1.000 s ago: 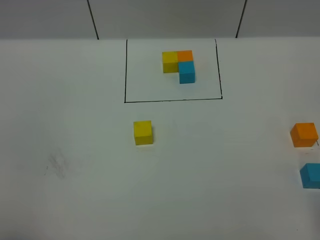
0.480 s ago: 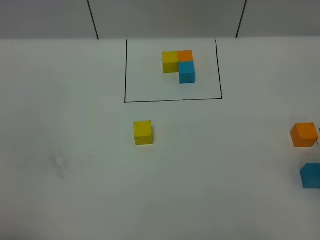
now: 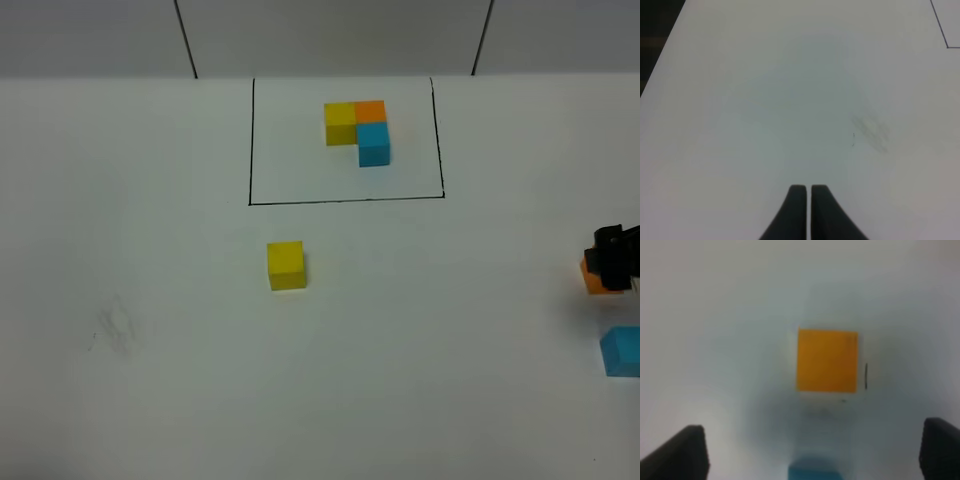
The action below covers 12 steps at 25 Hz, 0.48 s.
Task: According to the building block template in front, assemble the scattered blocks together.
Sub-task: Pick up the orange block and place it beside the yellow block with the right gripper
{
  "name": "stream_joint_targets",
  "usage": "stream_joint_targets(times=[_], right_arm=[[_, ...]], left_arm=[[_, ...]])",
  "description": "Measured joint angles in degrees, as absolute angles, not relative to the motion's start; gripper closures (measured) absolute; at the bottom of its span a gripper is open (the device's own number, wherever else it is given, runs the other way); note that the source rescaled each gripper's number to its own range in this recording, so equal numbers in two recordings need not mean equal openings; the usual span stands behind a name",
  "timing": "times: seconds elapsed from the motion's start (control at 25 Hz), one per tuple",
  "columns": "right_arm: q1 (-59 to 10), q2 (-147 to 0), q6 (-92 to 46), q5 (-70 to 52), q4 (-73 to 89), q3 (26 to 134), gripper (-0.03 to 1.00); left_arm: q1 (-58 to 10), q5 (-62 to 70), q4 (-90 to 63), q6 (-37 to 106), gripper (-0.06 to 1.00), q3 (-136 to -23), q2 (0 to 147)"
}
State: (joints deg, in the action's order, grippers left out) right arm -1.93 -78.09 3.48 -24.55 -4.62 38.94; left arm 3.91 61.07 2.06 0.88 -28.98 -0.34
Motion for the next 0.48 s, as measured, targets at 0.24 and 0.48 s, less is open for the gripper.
stream_joint_targets(times=[0.24, 0.48], right_arm=[[-1.9, -83.8, 4.2, -19.5, -4.6, 39.0, 0.12], [-1.9, -89.7, 4.4, -14.6, -4.6, 39.0, 0.12]], left_arm=[[3.9, 61.1, 2.1, 0.9, 0.94, -29.0, -0.3], [3.9, 61.1, 2.1, 0.9, 0.94, -29.0, -0.3]])
